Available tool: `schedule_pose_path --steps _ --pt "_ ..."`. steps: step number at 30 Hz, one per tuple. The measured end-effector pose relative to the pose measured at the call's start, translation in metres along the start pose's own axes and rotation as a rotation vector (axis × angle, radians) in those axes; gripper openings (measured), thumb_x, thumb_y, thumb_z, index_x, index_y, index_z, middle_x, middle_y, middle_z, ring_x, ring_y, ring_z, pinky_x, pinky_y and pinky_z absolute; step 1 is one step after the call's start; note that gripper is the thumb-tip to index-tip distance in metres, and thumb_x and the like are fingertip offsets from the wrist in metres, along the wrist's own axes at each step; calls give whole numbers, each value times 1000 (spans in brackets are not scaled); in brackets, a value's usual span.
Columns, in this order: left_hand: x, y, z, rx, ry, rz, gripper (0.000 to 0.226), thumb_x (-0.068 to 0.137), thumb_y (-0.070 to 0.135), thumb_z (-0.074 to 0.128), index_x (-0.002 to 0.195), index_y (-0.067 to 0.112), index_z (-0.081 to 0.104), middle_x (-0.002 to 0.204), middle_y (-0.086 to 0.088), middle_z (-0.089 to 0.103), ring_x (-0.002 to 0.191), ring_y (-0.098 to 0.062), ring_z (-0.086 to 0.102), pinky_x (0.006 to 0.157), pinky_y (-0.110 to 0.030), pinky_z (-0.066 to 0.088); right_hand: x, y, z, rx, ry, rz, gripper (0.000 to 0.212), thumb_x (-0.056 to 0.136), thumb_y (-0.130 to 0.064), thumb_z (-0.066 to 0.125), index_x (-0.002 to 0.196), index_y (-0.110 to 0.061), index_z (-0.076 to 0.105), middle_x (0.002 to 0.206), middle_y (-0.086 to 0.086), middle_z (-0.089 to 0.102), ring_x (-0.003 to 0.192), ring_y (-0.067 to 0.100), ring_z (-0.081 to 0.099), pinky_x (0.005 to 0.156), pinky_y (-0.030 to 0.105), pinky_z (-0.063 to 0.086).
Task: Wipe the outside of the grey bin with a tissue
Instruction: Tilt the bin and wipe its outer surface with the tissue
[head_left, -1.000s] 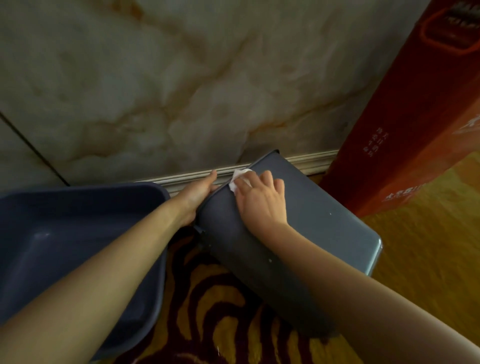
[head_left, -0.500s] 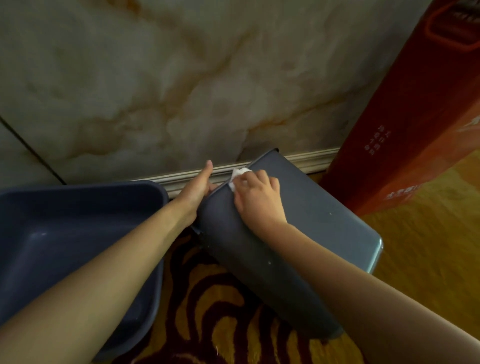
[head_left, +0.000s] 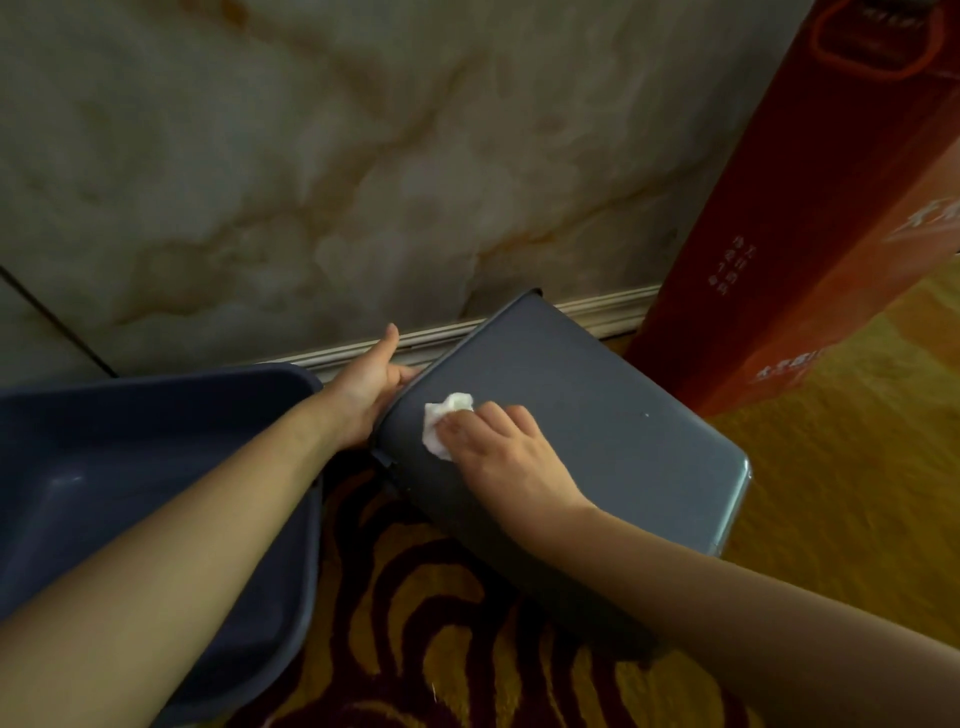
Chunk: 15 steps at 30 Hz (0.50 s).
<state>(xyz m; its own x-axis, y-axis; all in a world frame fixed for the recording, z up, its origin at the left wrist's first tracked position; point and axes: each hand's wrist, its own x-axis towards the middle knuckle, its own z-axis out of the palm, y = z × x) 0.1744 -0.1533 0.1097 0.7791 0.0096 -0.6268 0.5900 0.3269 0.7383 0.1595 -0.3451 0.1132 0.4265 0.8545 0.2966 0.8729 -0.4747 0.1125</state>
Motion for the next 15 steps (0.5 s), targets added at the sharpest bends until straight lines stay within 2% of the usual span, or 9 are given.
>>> schedule_pose_path --steps 3,5,7,8,11,15 --pt "-1 1 1 3 36 -2 82 86 68 16 98 1 62 76 -16 74 67 -25 72 71 -36 51 -27 26 -4 -46 30 -5 21 78 -18 64 97 -12 68 95 4 67 79 23 57 71 30 33" --pt "-3 1 2 26 55 2 80 86 67 17 101 3 62 78 -15 75 73 -25 71 71 -36 51 -39 44 -8 -106 8 64 18 83 -21 57 95 -13 68 91 5 67 77 25 58 68 34 40" --pt "-4 1 4 49 79 14 77 87 66 19 102 5 64 81 -13 75 77 -24 70 71 -34 52 -36 59 -8 -119 -11 193 17 83 -20 63 97 -9 67 88 8 66 76 29 58 65 36 46" --pt "-5 1 5 57 96 19 75 87 65 20 99 6 65 82 -13 74 75 -24 69 70 -33 53 -28 64 -6 -97 -44 264 20 85 -20 64 101 -8 65 91 10 66 81 31 57 68 39 45" --pt "-8 4 16 61 185 61 66 89 60 29 89 7 67 81 -16 68 67 -24 63 64 -30 49 7 77 8 25 -82 410 28 96 -22 44 120 -12 55 120 8 56 107 30 44 86 37 31" --pt "-17 15 39 175 409 215 33 87 37 54 68 12 64 51 -3 65 39 -13 59 49 -23 42 47 85 16 222 35 594 29 98 -20 38 120 -13 56 132 8 47 117 30 36 90 38 30"
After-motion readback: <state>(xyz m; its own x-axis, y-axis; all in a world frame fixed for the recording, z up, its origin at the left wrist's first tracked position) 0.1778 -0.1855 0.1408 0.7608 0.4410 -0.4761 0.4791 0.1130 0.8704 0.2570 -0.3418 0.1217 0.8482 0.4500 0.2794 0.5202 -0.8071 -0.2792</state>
